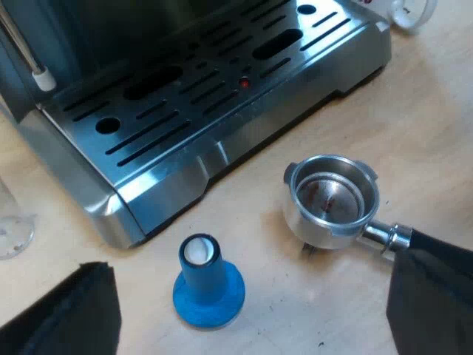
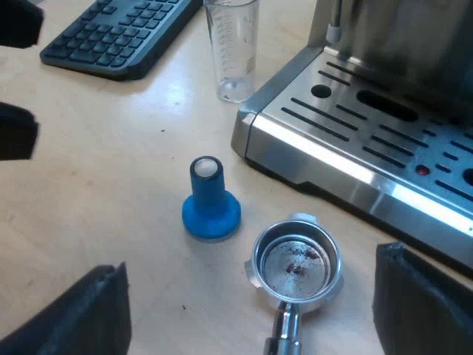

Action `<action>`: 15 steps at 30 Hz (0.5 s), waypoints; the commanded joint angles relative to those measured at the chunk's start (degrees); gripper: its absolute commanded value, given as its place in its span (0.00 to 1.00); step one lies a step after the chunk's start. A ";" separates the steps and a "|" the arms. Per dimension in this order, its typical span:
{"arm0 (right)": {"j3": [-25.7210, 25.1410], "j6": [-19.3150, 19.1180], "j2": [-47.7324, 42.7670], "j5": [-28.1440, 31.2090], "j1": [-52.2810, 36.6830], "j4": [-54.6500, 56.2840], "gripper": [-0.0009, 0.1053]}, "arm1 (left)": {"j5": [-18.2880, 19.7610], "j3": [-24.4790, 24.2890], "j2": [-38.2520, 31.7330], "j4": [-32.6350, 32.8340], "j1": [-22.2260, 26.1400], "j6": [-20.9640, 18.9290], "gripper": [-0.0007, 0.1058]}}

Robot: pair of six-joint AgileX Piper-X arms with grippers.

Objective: Grind coffee beans and then tamp

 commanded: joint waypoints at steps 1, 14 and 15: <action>-0.10 -0.65 -0.33 -0.22 -0.15 -0.34 0.67 | -0.90 -0.26 2.46 -1.58 -0.16 -0.08 0.73; -0.10 -0.18 -0.33 -1.49 -0.15 -0.34 0.66 | -0.89 -0.26 17.15 -11.16 -0.16 -0.08 0.73; -0.10 -0.18 -0.33 -1.49 -0.15 -0.34 0.66 | -0.91 -0.26 18.92 -12.08 0.19 -0.20 0.73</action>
